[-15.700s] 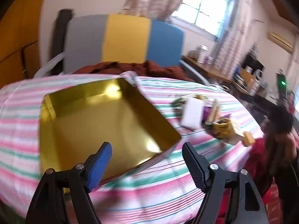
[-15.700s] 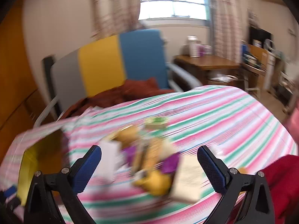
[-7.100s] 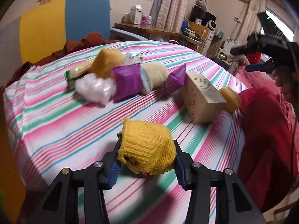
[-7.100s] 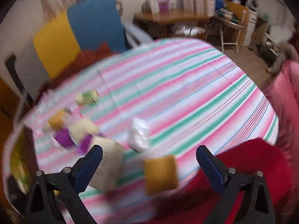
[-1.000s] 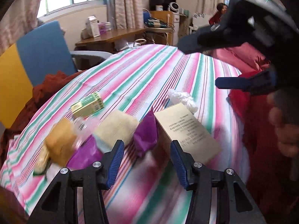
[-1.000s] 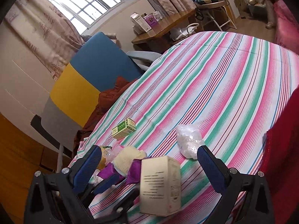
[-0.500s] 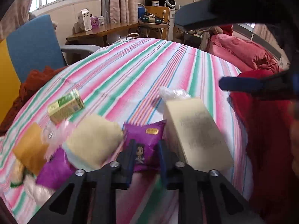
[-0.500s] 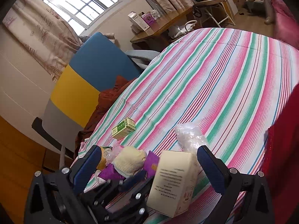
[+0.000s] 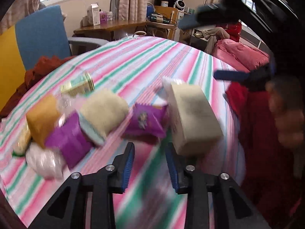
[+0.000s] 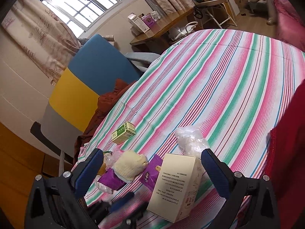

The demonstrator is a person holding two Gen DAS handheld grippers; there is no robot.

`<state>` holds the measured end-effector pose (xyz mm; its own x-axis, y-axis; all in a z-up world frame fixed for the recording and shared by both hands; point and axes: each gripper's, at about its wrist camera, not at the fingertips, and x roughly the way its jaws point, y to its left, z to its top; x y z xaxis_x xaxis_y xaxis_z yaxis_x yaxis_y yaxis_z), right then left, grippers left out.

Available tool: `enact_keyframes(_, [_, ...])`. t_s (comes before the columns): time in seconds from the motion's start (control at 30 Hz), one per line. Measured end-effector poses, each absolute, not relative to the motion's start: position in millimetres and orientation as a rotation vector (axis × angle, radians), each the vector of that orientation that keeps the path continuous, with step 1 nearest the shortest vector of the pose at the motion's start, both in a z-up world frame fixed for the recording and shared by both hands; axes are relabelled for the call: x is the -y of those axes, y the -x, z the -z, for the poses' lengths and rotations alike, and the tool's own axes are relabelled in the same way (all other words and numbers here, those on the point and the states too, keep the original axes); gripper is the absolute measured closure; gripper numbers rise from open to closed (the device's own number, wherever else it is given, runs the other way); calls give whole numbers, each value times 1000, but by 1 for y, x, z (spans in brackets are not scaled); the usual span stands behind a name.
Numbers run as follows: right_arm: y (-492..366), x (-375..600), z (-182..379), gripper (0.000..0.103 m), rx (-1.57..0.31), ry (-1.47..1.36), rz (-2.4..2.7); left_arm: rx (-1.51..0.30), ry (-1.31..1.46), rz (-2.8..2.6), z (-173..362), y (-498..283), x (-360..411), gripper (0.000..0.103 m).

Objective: Organize objects
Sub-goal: 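Grasp the purple snack packet with the left gripper, then grasp the beige paper box with the right gripper while the left holds the packet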

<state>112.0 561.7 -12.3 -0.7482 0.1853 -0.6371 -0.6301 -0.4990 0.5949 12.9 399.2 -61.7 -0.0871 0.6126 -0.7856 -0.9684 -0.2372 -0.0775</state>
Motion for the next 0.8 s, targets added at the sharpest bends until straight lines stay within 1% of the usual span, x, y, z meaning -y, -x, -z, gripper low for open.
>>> enact_keyframes(0.07, [-112, -562, 12, 0, -1187, 695, -2258, -589, 851, -1617, 60, -8, -412, 63])
enact_keyframes(0.13, [-111, -562, 13, 0, -1191, 697, -2261, -610, 851, -1591, 61, -5, -425, 60])
enact_keyframes(0.3, [-109, -561, 13, 0, -1196, 696, -2274, -647, 851, -1550, 70, -2, -450, 60])
enact_keyframes(0.53, [-110, -562, 14, 0, -1206, 686, -2272, -630, 864, -1517, 76, 1, -468, 60])
enact_keyframes(0.6, [-111, -563, 14, 0, -1206, 680, -2265, -637, 854, -1510, 76, -2, -468, 63])
enact_keyframes(0.67, [-112, -564, 15, 0, -1212, 672, -2259, -638, 843, -1503, 75, -10, -462, 69])
enact_keyframes(0.8, [-114, -566, 16, 0, -1226, 667, -2244, -608, 864, -1521, 72, -18, -436, 70])
